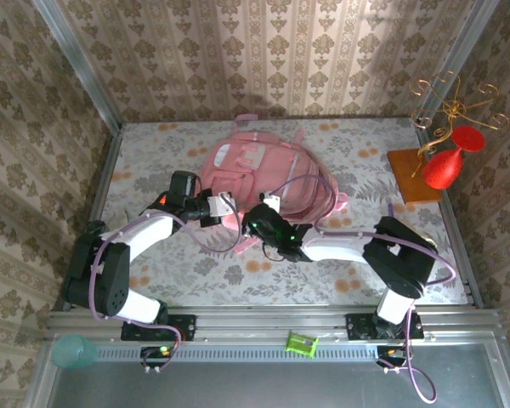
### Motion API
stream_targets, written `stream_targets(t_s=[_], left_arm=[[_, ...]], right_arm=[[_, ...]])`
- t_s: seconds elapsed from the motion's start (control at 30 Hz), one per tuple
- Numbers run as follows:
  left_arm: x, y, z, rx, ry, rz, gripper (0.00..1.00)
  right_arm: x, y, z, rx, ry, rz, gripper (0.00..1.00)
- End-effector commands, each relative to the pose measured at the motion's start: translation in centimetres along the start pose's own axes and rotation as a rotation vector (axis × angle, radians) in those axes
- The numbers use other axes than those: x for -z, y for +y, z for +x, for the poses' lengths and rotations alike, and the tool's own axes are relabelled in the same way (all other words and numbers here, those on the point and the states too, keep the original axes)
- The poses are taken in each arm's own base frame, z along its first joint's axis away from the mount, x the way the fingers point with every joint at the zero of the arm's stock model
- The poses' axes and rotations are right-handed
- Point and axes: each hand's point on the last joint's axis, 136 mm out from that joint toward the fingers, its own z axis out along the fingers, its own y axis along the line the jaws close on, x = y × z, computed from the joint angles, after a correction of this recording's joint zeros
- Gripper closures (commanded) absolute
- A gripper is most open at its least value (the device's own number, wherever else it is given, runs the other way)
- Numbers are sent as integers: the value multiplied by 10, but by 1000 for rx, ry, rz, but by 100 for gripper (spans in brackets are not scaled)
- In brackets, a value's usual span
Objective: Pack the student bag
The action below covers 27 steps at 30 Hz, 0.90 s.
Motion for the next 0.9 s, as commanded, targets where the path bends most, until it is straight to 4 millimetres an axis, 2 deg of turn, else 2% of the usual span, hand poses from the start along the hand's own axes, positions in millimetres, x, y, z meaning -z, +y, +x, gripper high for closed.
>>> stream_targets(t_s=[0.0,0.17,0.37,0.53,0.67,0.77,0.83,0.87], left_arm=[[11,11,0,14,29,-30,100],[12,10,0,4,27,-32,100],[14,15,4,4,41,-60,100],[17,16,6,8,42,-67,100],[19,16,14,19,61,-64,100],[18,14,18,24,72,-48,100],[19,13,16,24,63,-43,100],[19,10,11,22,45,-25,92]], right_arm=[[31,-49,-21,36,-59,222,100],[53,-87,-22,98,-7,337,100],[74,-109,-31,181,58,408,100],[85,-141,-37,214,126,472,100],[103,-151,-55,223,132,478,100],[105,-149,-59,231,183,422,100],[97,-128,-49,249,239,306,100],[92,-114,-44,241,257,225,100]])
